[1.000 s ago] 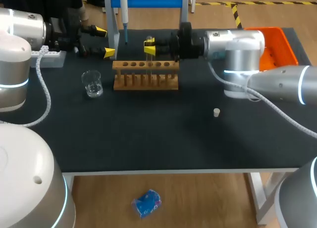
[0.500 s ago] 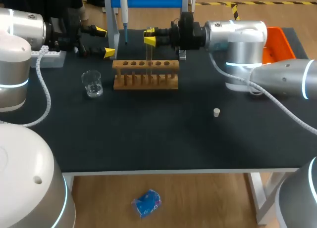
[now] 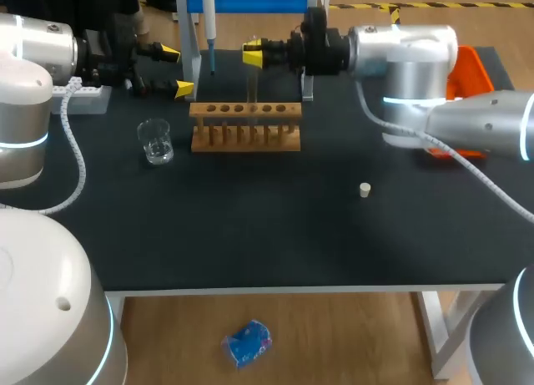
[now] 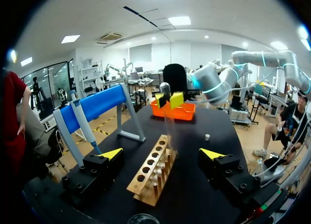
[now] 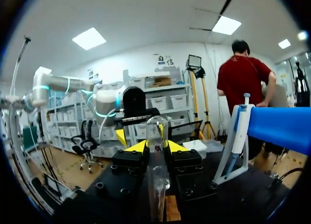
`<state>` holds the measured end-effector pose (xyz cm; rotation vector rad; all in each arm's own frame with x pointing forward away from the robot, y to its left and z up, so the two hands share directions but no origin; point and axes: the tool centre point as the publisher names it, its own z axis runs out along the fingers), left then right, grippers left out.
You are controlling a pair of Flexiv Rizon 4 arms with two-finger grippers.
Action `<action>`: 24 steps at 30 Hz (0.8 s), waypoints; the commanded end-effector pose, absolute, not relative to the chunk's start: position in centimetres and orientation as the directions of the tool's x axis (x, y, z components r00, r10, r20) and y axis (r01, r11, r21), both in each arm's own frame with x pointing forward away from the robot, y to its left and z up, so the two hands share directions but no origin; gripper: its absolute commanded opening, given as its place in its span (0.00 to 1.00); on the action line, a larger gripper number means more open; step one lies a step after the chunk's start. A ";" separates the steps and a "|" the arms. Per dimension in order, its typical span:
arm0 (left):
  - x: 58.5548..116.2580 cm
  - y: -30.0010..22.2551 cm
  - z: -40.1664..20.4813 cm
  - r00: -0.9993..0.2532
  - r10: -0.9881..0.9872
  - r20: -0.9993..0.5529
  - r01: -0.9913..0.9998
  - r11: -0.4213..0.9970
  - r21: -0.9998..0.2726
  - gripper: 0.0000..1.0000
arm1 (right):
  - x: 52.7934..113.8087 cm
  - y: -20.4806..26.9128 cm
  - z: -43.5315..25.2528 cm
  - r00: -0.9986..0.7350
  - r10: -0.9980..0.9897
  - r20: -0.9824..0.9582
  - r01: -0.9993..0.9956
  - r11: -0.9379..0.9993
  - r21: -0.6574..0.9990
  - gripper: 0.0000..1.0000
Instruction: Invert the test tube, pick up the pipette, mount the tip to pipette, aspirate from beaker and dispense into the tube, eject the tip, return the pipette, and cap with the stopper.
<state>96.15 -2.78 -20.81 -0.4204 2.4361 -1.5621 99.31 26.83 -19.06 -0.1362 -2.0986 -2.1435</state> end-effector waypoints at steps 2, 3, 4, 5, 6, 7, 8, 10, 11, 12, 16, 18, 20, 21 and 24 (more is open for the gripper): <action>96.1 -2.8 -20.8 -0.935 -0.355 -0.029 -0.121 0.395 -0.911 1.00 | 98.1 26.1 -16.5 -0.981 0.005 0.195 0.195 -0.014 0.981 0.00; 96.1 -2.8 -20.8 -0.935 -0.355 -0.029 -0.121 0.395 -0.911 1.00 | 98.0 26.0 -16.0 -0.984 0.005 0.176 0.176 -0.033 0.984 0.00; 96.1 -2.8 -20.8 -0.935 -0.355 -0.029 -0.121 0.395 -0.911 1.00 | 97.8 25.9 -15.9 -0.987 -0.001 0.161 0.161 -0.035 0.986 0.00; 96.1 -2.8 -20.8 -0.935 -0.355 -0.029 -0.121 0.395 -0.911 1.00 | 97.6 25.9 -15.7 -0.987 -0.006 0.160 0.160 -0.051 0.986 0.00; 96.1 -2.8 -20.8 -0.935 -0.355 -0.029 -0.121 0.395 -0.911 1.00 | 97.4 25.8 -15.7 -0.985 -0.002 0.171 0.171 -0.062 0.983 0.00; 96.1 -2.8 -20.8 -0.935 -0.355 -0.029 -0.121 0.395 -0.911 1.00 | 97.3 25.7 -15.7 -0.984 0.000 0.178 0.178 -0.064 0.982 0.00; 96.1 -2.8 -20.8 -0.935 -0.355 -0.029 -0.121 0.395 -0.911 1.00 | 97.1 25.6 -15.8 -0.985 -0.003 0.172 0.172 -0.062 0.983 0.00; 96.1 -2.8 -20.8 -0.935 -0.355 -0.029 -0.121 0.395 -0.911 1.00 | 97.1 25.4 -16.1 -0.986 0.022 0.167 0.165 -0.057 0.985 0.00; 96.1 -2.8 -20.8 -0.935 -0.355 -0.029 -0.121 0.395 -0.911 1.00 | 97.1 25.3 -16.2 -0.986 0.020 0.168 0.167 -0.057 0.984 0.00; 96.1 -2.8 -20.8 -0.935 -0.355 -0.029 -0.121 0.395 -0.911 1.00 | 97.1 25.3 -16.2 -0.984 0.013 0.179 0.178 -0.052 0.983 0.00; 96.1 -2.8 -20.8 -0.935 -0.355 -0.029 -0.121 0.395 -0.911 1.00 | 96.9 25.2 -15.9 -0.996 -0.009 0.093 0.093 -0.038 0.995 0.00; 96.1 -2.8 -20.8 -0.935 -0.355 -0.029 -0.121 0.395 -0.911 1.00 | 96.9 25.2 -15.9 -0.996 -0.009 0.093 0.093 -0.038 0.995 0.00; 96.1 -2.8 -20.8 -0.935 -0.355 -0.029 -0.121 0.395 -0.911 1.00 | 96.9 25.2 -15.9 -0.996 -0.009 0.093 0.093 -0.038 0.995 0.00; 96.1 -2.8 -20.8 -0.935 -0.355 -0.029 -0.121 0.395 -0.911 1.00 | 96.9 25.2 -15.9 -0.996 -0.009 0.093 0.093 -0.038 0.995 0.00; 96.1 -2.8 -20.8 -0.935 -0.355 -0.029 -0.121 0.395 -0.911 1.00 | 96.9 25.2 -15.9 -0.996 -0.009 0.093 0.093 -0.038 0.995 0.00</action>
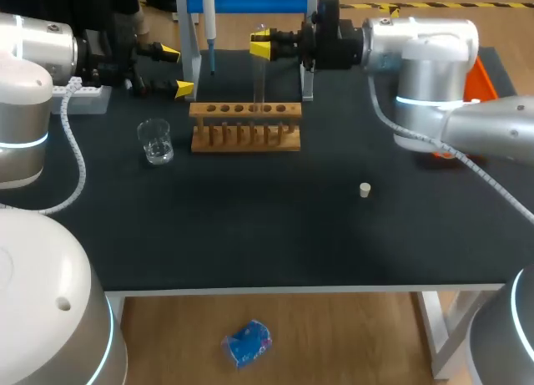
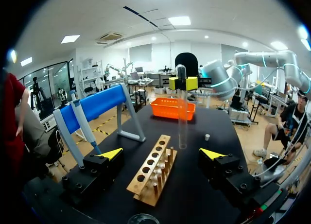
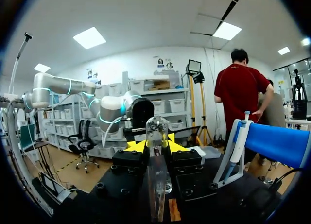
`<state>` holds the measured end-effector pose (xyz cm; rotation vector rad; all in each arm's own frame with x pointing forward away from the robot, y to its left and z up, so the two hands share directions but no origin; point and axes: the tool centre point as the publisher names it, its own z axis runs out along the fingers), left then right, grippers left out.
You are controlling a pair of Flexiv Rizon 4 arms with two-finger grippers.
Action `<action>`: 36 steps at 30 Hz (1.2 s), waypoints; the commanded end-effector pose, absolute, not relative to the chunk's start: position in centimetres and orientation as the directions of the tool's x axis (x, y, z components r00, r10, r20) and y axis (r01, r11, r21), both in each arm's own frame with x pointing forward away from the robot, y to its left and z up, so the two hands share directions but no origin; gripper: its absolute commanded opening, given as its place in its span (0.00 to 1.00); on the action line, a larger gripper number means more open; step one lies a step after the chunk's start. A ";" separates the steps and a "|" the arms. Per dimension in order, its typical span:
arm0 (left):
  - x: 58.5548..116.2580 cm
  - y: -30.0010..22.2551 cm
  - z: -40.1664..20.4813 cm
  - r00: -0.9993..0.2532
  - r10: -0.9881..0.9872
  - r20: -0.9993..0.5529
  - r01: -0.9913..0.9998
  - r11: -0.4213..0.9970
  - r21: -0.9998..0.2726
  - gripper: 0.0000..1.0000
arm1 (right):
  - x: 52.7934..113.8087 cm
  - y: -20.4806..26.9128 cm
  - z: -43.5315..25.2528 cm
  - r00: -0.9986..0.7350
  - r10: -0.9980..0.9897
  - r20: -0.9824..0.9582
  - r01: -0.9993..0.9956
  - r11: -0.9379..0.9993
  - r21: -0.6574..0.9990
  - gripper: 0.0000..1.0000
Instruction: Invert the test tube, pick up the pipette, mount the tip to pipette, aspirate from beaker and dispense into the tube, eject the tip, return the pipette, and cap with the stopper.
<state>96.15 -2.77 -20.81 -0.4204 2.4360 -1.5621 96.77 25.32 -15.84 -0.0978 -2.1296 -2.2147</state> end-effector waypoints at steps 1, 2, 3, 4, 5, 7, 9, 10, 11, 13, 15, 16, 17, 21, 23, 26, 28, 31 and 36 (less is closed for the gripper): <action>96.1 -2.8 -20.8 -0.935 -0.355 -0.029 -0.121 0.395 -0.911 1.00 | 96.9 25.2 -15.9 -0.996 -0.009 0.093 0.093 -0.038 0.995 0.00; 96.1 -2.8 -20.8 -0.935 -0.355 -0.029 -0.121 0.395 -0.911 1.00 | 96.9 25.2 -15.9 -0.996 -0.009 0.093 0.093 -0.038 0.995 0.00; 96.1 -2.8 -20.8 -0.935 -0.355 -0.029 -0.121 0.395 -0.911 1.00 | 96.9 25.2 -15.9 -0.996 -0.009 0.093 0.093 -0.038 0.995 0.00; 96.1 -2.8 -20.8 -0.935 -0.355 -0.029 -0.121 0.395 -0.911 1.00 | 97.0 25.3 -16.1 -0.988 -0.009 0.156 0.156 -0.022 0.988 0.00; 96.1 -2.8 -20.8 -0.935 -0.355 -0.029 -0.121 0.395 -0.911 1.00 | 97.1 25.3 -16.2 -0.980 -0.003 0.197 0.197 0.000 0.980 0.00; 96.1 -2.8 -20.8 -0.935 -0.355 -0.029 -0.121 0.395 -0.911 1.00 | 97.5 25.3 -16.5 -0.915 0.015 0.404 0.404 0.009 0.915 0.00; 96.1 -2.8 -20.8 -0.935 -0.355 -0.029 -0.121 0.395 -0.911 1.00 | 97.8 25.3 -17.0 -0.841 0.057 0.538 0.541 0.042 0.840 0.00; 96.1 -2.8 -20.8 -0.935 -0.355 -0.029 -0.121 0.395 -0.911 1.00 | 98.0 25.2 -17.1 -0.779 0.068 0.623 0.626 0.035 0.779 0.00; 96.1 -2.8 -20.8 -0.935 -0.355 -0.029 -0.121 0.395 -0.911 1.00 | 98.2 25.2 -17.3 -0.730 0.090 0.678 0.683 0.050 0.729 0.00; 96.1 -2.8 -20.8 -0.935 -0.355 -0.029 -0.121 0.395 -0.911 1.00 | 98.4 25.1 -17.3 -0.617 0.100 0.780 0.786 0.030 0.618 0.00; 96.1 -2.8 -20.8 -0.935 -0.355 -0.029 -0.121 0.395 -0.911 1.00 | 98.6 25.1 -17.4 -0.526 0.100 0.845 0.849 -0.002 0.529 0.00; 96.1 -2.8 -20.8 -0.935 -0.355 -0.029 -0.121 0.395 -0.911 1.00 | 98.6 25.1 -17.2 -0.498 0.090 0.863 0.865 -0.019 0.501 0.00; 96.1 -2.8 -20.8 -0.935 -0.355 -0.029 -0.121 0.395 -0.911 1.00 | 98.6 25.0 -17.1 -0.512 0.098 0.853 0.855 -0.036 0.517 0.00; 96.1 -2.8 -20.8 -0.935 -0.355 -0.029 -0.121 0.395 -0.911 1.00 | 98.6 25.0 -17.1 -0.512 0.098 0.853 0.855 -0.036 0.517 0.00; 96.1 -2.8 -20.8 -0.935 -0.355 -0.029 -0.121 0.395 -0.911 1.00 | 98.6 25.0 -17.1 -0.512 0.098 0.853 0.855 -0.036 0.517 0.00; 96.1 -2.8 -20.8 -0.935 -0.355 -0.029 -0.121 0.395 -0.911 1.00 | 98.6 25.0 -17.1 -0.512 0.098 0.853 0.855 -0.036 0.517 0.00; 96.1 -2.8 -20.8 -0.935 -0.355 -0.029 -0.121 0.395 -0.911 1.00 | 98.6 25.0 -17.1 -0.512 0.098 0.853 0.855 -0.036 0.517 0.00; 96.1 -2.8 -20.8 -0.935 -0.355 -0.029 -0.121 0.395 -0.911 1.00 | 98.6 25.0 -17.1 -0.512 0.098 0.853 0.855 -0.036 0.517 0.00; 96.1 -2.8 -20.8 -0.935 -0.355 -0.029 -0.121 0.395 -0.911 1.00 | 99.5 25.0 -16.7 -0.272 0.038 0.962 0.960 -0.063 0.274 0.00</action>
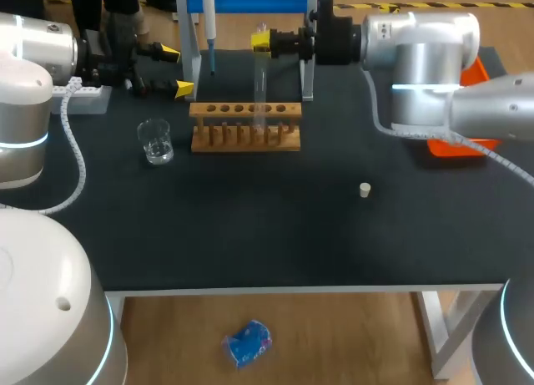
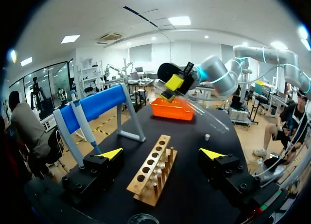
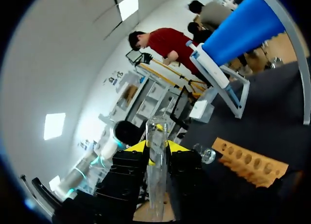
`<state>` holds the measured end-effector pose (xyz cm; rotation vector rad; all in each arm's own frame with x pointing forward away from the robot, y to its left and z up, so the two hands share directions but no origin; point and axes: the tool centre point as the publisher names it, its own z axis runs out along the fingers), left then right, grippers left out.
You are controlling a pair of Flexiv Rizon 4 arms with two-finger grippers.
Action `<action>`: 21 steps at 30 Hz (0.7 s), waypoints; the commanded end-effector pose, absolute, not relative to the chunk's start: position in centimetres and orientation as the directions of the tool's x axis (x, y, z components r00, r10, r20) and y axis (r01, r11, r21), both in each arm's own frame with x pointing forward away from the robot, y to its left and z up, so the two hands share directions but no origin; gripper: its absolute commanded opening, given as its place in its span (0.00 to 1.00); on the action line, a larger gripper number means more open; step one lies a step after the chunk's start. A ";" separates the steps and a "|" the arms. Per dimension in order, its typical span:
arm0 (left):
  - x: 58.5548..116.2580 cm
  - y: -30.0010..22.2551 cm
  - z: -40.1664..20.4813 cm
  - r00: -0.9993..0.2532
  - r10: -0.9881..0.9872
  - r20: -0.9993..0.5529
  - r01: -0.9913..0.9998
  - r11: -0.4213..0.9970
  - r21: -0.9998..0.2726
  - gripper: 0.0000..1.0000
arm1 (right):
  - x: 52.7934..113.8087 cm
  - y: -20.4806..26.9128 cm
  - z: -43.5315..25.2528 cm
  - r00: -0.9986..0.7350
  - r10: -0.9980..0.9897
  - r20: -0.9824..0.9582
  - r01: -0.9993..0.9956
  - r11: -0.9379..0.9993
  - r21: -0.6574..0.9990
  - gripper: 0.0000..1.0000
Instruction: Invert the test tube, pick up the pipette, mount the tip to pipette, aspirate from beaker and dispense into the tube, eject the tip, return the pipette, and cap with the stopper.
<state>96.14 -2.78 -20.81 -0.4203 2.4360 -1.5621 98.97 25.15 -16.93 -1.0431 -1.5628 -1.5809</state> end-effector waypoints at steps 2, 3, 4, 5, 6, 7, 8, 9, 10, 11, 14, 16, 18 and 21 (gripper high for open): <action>96.1 -2.8 -20.8 -0.935 -0.355 -0.029 -0.121 0.395 -0.911 1.00 | 99.7 25.0 -16.7 -0.170 0.015 0.985 0.983 -0.063 0.171 0.00; 96.1 -2.8 -20.8 -0.935 -0.355 -0.029 -0.121 0.395 -0.911 1.00 | 99.7 25.0 -16.7 -0.165 0.019 0.986 0.985 -0.056 0.166 0.00; 96.1 -2.8 -20.8 -0.935 -0.355 -0.029 -0.121 0.395 -0.911 1.00 | 99.8 25.0 -16.7 -0.118 0.021 0.993 0.992 -0.049 0.119 0.00; 96.1 -2.8 -20.8 -0.935 -0.355 -0.029 -0.121 0.395 -0.911 1.00 | 99.8 25.0 -16.7 -0.111 0.021 0.994 0.993 -0.047 0.112 0.00; 96.1 -2.8 -20.8 -0.935 -0.355 -0.029 -0.121 0.395 -0.911 1.00 | 99.8 25.0 -16.8 -0.117 0.024 0.993 0.992 -0.047 0.118 0.00; 96.1 -2.8 -20.8 -0.935 -0.355 -0.029 -0.121 0.395 -0.911 1.00 | 99.9 25.0 -16.8 -0.099 0.035 0.995 0.994 -0.045 0.100 0.00; 96.1 -2.8 -20.8 -0.935 -0.355 -0.029 -0.121 0.395 -0.911 1.00 | 99.9 25.0 -16.9 -0.082 0.032 0.996 0.995 -0.047 0.084 0.00; 96.1 -2.8 -20.8 -0.935 -0.355 -0.029 -0.121 0.395 -0.911 1.00 | 99.9 24.9 -16.9 -0.083 0.032 0.996 0.995 -0.048 0.084 0.00; 96.1 -2.8 -20.8 -0.935 -0.355 -0.029 -0.121 0.395 -0.911 1.00 | 100.0 24.9 -17.0 -0.091 0.040 0.995 0.995 -0.046 0.093 0.00; 96.1 -2.8 -20.8 -0.935 -0.355 -0.029 -0.121 0.395 -0.911 1.00 | 100.0 24.9 -17.1 -0.086 0.044 0.995 0.995 -0.048 0.088 0.00; 96.1 -2.8 -20.8 -0.935 -0.355 -0.029 -0.121 0.395 -0.911 1.00 | 100.0 24.9 -17.2 -0.091 0.050 0.995 0.994 -0.052 0.093 0.00; 96.1 -2.8 -20.8 -0.935 -0.355 -0.029 -0.121 0.395 -0.911 1.00 | 100.0 24.9 -17.2 -0.091 0.050 0.995 0.994 -0.052 0.093 0.00; 96.1 -2.8 -20.8 -0.935 -0.355 -0.029 -0.121 0.395 -0.911 1.00 | 100.0 24.9 -17.2 -0.091 0.050 0.995 0.994 -0.052 0.093 0.00; 96.1 -2.8 -20.8 -0.935 -0.355 -0.029 -0.121 0.395 -0.911 1.00 | 100.0 24.9 -17.2 -0.091 0.050 0.995 0.994 -0.052 0.093 0.00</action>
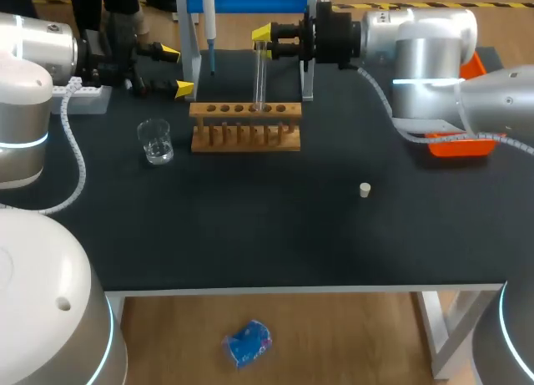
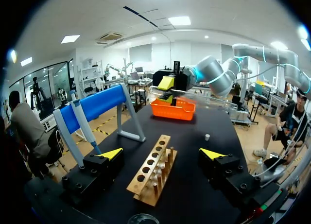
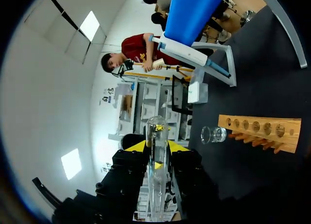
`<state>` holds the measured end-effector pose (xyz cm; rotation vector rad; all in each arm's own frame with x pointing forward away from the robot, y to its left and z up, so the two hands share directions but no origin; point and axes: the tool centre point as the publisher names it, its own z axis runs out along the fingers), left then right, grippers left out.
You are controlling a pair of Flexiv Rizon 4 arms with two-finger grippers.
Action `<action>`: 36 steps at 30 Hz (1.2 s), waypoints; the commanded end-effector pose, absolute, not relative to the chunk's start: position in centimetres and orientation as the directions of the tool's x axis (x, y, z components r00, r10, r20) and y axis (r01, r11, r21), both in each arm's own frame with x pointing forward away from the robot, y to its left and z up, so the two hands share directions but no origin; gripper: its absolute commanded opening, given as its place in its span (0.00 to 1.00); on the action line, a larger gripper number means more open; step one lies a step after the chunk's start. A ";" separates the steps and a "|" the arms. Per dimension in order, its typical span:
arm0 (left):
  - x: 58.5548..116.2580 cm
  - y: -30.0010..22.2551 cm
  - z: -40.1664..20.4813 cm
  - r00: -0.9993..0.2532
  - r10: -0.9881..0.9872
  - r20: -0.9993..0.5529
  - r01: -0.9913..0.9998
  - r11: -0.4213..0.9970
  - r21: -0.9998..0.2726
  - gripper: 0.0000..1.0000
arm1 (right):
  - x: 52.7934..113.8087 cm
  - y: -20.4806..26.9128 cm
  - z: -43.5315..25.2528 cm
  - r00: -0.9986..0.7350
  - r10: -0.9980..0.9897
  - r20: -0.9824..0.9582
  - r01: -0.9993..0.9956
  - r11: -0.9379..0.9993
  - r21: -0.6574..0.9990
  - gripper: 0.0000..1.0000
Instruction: Invert the test tube, pick up the pipette, mount the tip to pipette, aspirate from beaker and dispense into the tube, eject the tip, return the pipette, and cap with the stopper.
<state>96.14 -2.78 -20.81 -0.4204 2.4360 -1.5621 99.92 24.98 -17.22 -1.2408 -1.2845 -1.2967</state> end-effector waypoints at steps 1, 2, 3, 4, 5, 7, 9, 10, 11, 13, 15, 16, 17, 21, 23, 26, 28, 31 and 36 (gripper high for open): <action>96.1 -2.8 -20.8 -0.935 -0.355 -0.029 -0.121 0.395 -0.911 1.00 | 100.0 24.9 -17.2 -0.091 0.050 0.995 0.994 -0.052 0.093 0.00; 95.9 -3.0 -20.2 -0.937 -0.336 -0.097 -0.042 0.385 -0.922 1.00 | 100.0 24.9 -17.2 -0.091 0.050 0.995 0.994 -0.052 0.093 0.00; 95.4 -3.3 -19.4 -0.922 -0.320 -0.218 0.090 0.371 -0.924 1.00 | 100.0 24.9 -17.2 -0.091 0.050 0.995 0.994 -0.052 0.093 0.00; 94.8 -3.6 -18.9 -0.901 -0.327 -0.284 0.160 0.358 -0.920 1.00 | 100.0 24.9 -17.2 -0.091 0.050 0.995 0.994 -0.052 0.093 0.00; 94.4 -3.6 -18.6 -0.877 -0.335 -0.344 0.224 0.350 -0.910 1.00 | 100.0 24.9 -17.2 -0.091 0.050 0.995 0.994 -0.052 0.093 0.00; 93.6 -3.6 -18.2 -0.817 -0.359 -0.451 0.350 0.312 -0.883 1.00 | 100.0 24.9 -17.2 -0.091 0.050 0.995 0.994 -0.052 0.093 0.00; 92.9 -3.7 -18.3 -0.780 -0.380 -0.498 0.407 0.297 -0.864 1.00 | 100.0 24.9 -17.2 -0.091 0.050 0.995 0.994 -0.052 0.093 0.00; 92.7 -3.7 -18.3 -0.779 -0.392 -0.490 0.401 0.290 -0.869 1.00 | 100.0 24.9 -17.2 -0.091 0.050 0.995 0.994 -0.052 0.093 0.00; 92.6 -3.7 -18.5 -0.793 -0.392 -0.466 0.376 0.286 -0.881 1.00 | 100.0 24.9 -17.2 -0.091 0.050 0.995 0.994 -0.052 0.093 0.00; 92.6 -3.7 -18.5 -0.793 -0.392 -0.466 0.376 0.286 -0.881 1.00 | 100.0 24.9 -17.2 -0.091 0.050 0.995 0.994 -0.052 0.093 0.00; 92.6 -3.7 -18.5 -0.793 -0.392 -0.466 0.376 0.286 -0.881 1.00 | 100.0 24.9 -17.2 -0.091 0.050 0.995 0.994 -0.052 0.093 0.00; 92.6 -3.7 -18.5 -0.793 -0.392 -0.466 0.376 0.286 -0.881 1.00 | 100.0 24.9 -17.2 -0.091 0.050 0.995 0.994 -0.052 0.093 0.00; 92.6 -3.7 -18.5 -0.793 -0.392 -0.466 0.376 0.286 -0.881 1.00 | 100.0 24.9 -17.2 -0.091 0.050 0.995 0.994 -0.052 0.093 0.00; 92.6 -3.7 -18.5 -0.793 -0.392 -0.466 0.376 0.286 -0.881 1.00 | 100.0 24.9 -17.2 -0.091 0.050 0.995 0.994 -0.052 0.093 0.00; 92.6 -3.7 -18.5 -0.793 -0.392 -0.466 0.376 0.286 -0.881 1.00 | 100.0 24.9 -17.2 -0.091 0.050 0.995 0.994 -0.052 0.093 0.00; 92.3 -4.1 -18.3 -0.740 -0.361 -0.568 0.508 0.253 -0.823 1.00 | 100.0 24.9 -17.2 -0.091 0.050 0.995 0.994 -0.052 0.093 0.00; 92.0 -4.5 -18.4 -0.694 -0.306 -0.651 0.590 0.277 -0.759 1.00 | 100.0 24.9 -17.2 -0.091 0.050 0.995 0.994 -0.052 0.093 0.00; 91.7 -4.9 -18.3 -0.634 -0.251 -0.732 0.669 0.297 -0.681 1.00 | 100.0 24.9 -17.2 -0.091 0.050 0.995 0.994 -0.052 0.093 0.00; 90.9 -5.5 -17.5 -0.503 -0.183 -0.844 0.801 0.269 -0.536 1.00 | 100.0 24.9 -17.2 -0.091 0.050 0.995 0.994 -0.052 0.093 0.00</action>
